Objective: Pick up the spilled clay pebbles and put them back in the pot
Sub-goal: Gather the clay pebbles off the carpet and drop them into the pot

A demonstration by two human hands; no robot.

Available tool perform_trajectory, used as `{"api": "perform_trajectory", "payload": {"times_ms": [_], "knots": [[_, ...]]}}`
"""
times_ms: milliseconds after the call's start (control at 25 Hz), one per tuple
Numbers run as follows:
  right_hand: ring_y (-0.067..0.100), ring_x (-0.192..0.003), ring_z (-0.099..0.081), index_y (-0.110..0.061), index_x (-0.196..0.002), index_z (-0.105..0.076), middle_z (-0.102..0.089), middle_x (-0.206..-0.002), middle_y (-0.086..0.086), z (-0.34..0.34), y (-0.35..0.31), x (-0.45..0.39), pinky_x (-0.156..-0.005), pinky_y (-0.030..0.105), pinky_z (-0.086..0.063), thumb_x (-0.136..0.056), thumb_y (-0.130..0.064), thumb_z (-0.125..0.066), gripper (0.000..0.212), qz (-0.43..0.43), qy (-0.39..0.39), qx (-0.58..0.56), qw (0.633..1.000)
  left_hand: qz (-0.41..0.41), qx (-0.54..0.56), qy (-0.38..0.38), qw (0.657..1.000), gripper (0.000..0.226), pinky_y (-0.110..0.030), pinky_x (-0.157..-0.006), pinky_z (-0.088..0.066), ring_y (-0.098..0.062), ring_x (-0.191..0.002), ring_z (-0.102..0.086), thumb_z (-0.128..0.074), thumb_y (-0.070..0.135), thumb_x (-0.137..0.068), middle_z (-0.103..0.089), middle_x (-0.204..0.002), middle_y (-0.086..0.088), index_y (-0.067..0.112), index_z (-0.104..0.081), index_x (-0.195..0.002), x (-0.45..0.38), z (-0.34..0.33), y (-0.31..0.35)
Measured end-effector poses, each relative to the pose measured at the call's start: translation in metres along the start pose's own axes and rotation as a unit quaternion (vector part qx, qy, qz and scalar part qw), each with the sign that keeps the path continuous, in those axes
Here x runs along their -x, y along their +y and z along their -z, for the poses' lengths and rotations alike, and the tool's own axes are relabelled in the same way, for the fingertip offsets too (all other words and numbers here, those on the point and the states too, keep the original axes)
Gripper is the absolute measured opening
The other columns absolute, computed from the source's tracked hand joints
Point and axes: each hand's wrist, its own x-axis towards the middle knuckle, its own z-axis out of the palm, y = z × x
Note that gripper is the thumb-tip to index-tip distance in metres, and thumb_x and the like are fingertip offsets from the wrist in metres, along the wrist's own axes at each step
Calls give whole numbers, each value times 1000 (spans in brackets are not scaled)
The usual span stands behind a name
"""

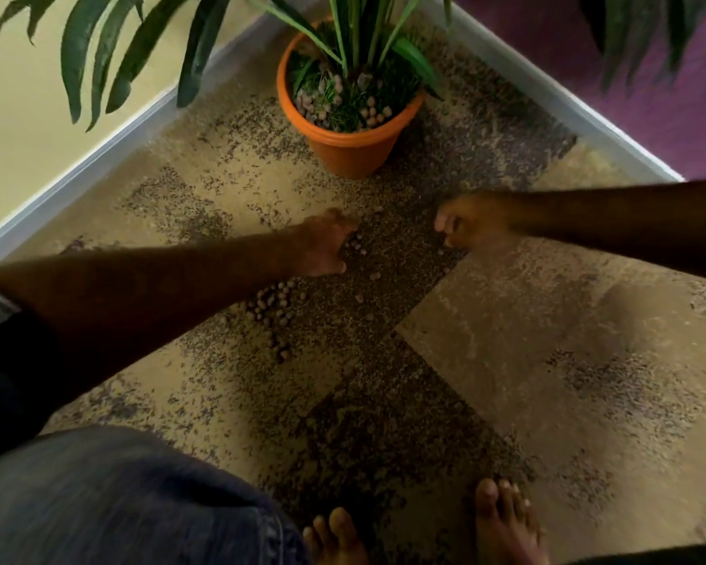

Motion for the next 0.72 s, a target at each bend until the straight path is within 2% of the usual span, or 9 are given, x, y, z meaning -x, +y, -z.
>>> {"api": "perform_trajectory", "payload": {"times_ms": [80, 120, 160, 200, 280, 400, 480, 640, 720], "knots": [[40, -128, -51, -10, -135, -51, -51, -135, 23, -41, 53, 14, -94, 33, -43, -95, -26, -61, 44, -116, 60, 4, 991, 9, -16, -5, 1000, 82, -60, -109, -40, -41, -140, -36, -69, 31, -91, -19, -160, -12, 24, -21, -158, -3, -9, 3], [37, -143, -35, -20, -146, -38, -36, -152, 19, -106, 62, 53, -107, 35, -35, -97, -58, -38, 63, -155, 23, -67, 985, 11, -24, -4, 1000, 81, -63, -107, -40, -42, -140, -34, -68, 28, -92, -18, -160, -12, 24, -21, -157, -4, -12, 3], [30, -152, -15, -30, -154, -21, -18, -163, 9, -181, 76, 100, -118, 42, -22, -82, -82, -3, 91, -218, 8, -99, 971, 7, -27, -3, 1000, 79, -62, -106, -41, -42, -139, -34, -68, 26, -92, -19, -158, -12, 23, -22, -156, -3, -14, 3], [24, -154, -1, -35, -156, -9, -4, -167, 0, -257, 94, 138, -123, 47, -10, -67, -84, 18, 105, -301, 12, -195, 934, -6, -24, 7, 1000, 78, -58, -103, -45, -41, -136, -37, -68, 24, -90, -24, -155, -13, 21, -24, -155, -3, -16, 3], [18, -154, 5, -36, -157, -4, 2, -167, -6, -362, 126, 196, -123, 47, -1, -83, -71, 13, 84, -324, 29, -201, 924, -32, -26, 24, 999, 76, -46, -88, -51, -38, -127, -44, -70, 18, -87, -33, -144, -14, 19, -29, -151, -2, -26, 7], [16, -154, 1, -32, -157, -9, -4, -167, -8, -339, 131, 192, -122, 43, -1, -98, -61, -5, 66, -335, 41, -213, 917, -42, -12, 38, 998, 69, -37, -71, -46, -33, -116, -49, -72, 11, -83, -36, -135, -10, 22, -39, -142, -3, -26, 8], [16, -154, 0, -30, -157, -11, -5, -167, -7, -338, 116, 184, -122, 42, 0, -99, -60, -8, 66, -339, 47, -162, 925, -45, -5, 24, 999, 62, -39, -74, -48, -34, -119, -48, -72, 7, -82, -36, -138, -10, 20, -46, -137, 1, -31, 10], [16, -154, -1, -27, -158, -14, -6, -167, -6, -347, 103, 172, -122, 41, 1, -100, -59, -11, 66, -306, 62, -232, 921, -81, -41, 67, 994, 51, -45, -87, -53, -31, -121, -44, -73, 13, -84, -39, -134, -10, 17, -51, -131, 9, -41, 11], [17, -154, -2, -27, -157, -15, -7, -167, -6, -347, 94, 166, -122, 41, 1, -100, -60, -9, 67, -321, 68, -275, 904, -97, -31, 45, 994, 44, -38, -79, -50, -27, -116, -44, -71, 21, -87, -41, -131, -10, 16, -53, -126, 12, -35, 8]]}}
